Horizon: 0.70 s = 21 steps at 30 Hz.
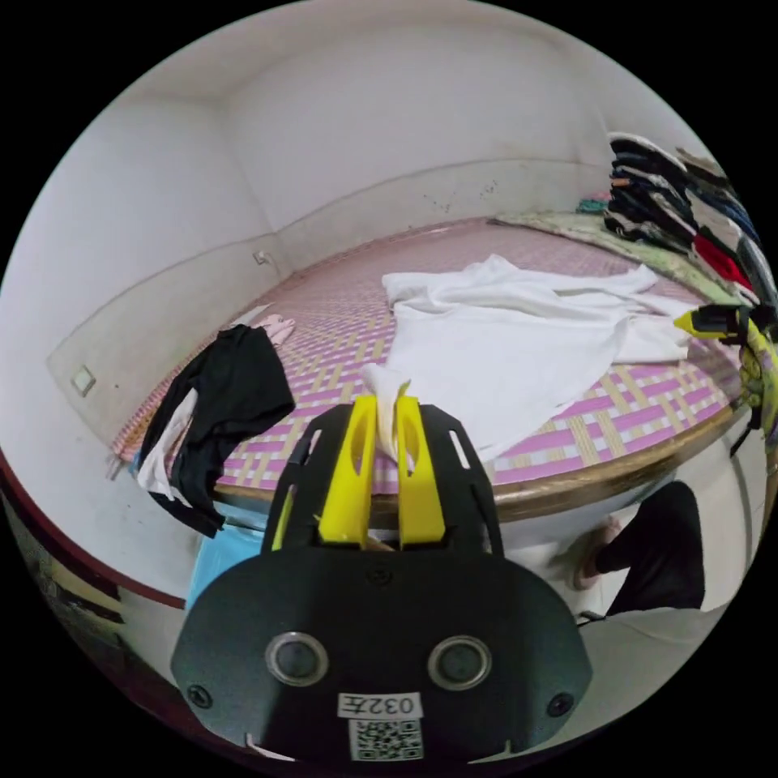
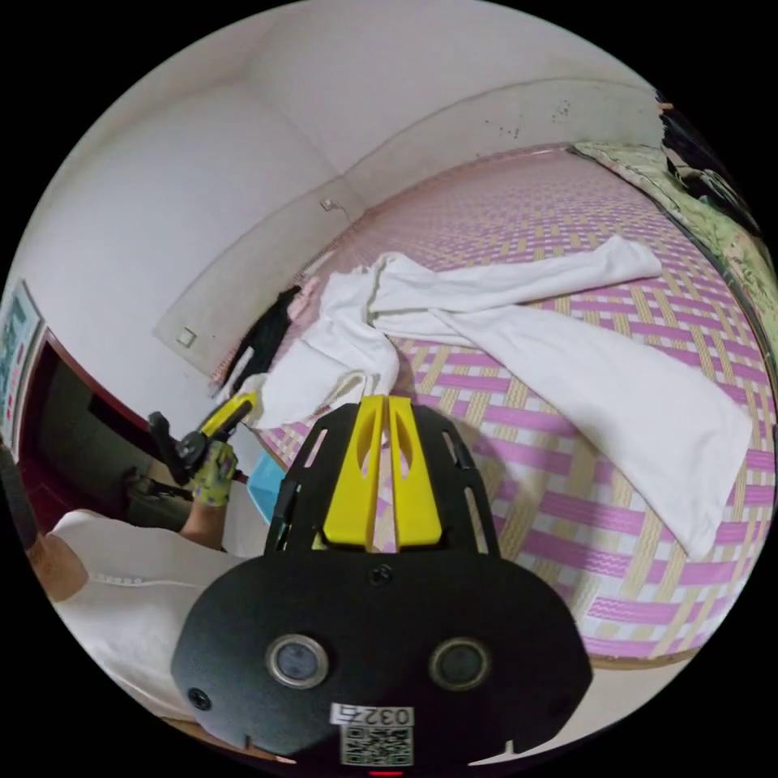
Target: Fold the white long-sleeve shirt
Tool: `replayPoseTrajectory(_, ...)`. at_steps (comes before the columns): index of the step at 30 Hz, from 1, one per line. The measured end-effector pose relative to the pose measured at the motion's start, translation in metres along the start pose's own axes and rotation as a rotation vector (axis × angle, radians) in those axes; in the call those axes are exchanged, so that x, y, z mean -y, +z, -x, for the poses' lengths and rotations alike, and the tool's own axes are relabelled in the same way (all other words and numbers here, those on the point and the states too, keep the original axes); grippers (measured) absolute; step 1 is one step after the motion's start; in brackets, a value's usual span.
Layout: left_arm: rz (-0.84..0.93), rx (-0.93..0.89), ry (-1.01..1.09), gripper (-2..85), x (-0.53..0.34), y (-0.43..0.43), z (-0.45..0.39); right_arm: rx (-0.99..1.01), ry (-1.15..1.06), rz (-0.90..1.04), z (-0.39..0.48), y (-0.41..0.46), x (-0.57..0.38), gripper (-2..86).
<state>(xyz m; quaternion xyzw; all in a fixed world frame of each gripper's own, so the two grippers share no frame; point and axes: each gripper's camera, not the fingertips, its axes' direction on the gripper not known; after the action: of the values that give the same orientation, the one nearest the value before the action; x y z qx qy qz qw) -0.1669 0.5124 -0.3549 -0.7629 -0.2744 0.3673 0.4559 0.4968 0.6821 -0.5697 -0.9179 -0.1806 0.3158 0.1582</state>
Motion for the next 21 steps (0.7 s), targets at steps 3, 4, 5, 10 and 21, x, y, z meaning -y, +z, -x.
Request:
replayPoseTrajectory(3,-0.027,-0.144,-0.148,0.4,-0.015,-0.014,0.069,0.128,-0.007,-0.108,-0.002,-0.041,-0.013,-1.0)
replayPoseTrajectory(4,-0.022,-0.244,-0.213,-0.1,-0.018,-0.015,0.105,0.173,-0.015,-0.157,0.000,-0.059,-0.016,-1.0)
replayPoseTrajectory(5,-0.030,-0.399,-0.283,-0.4,-0.020,-0.015,0.144,0.216,-0.033,-0.203,0.003,-0.078,-0.018,-1.0)
replayPoseTrajectory(10,-0.253,-1.338,-0.676,-1.1,-0.022,0.014,0.293,0.415,-0.148,-0.393,0.033,-0.167,-0.011,-1.0)
replayPoseTrajectory(21,-0.855,-1.444,-0.356,-1.4,0.088,-0.207,0.424,0.213,-0.714,-0.855,0.246,-0.403,-0.052,-1.0)
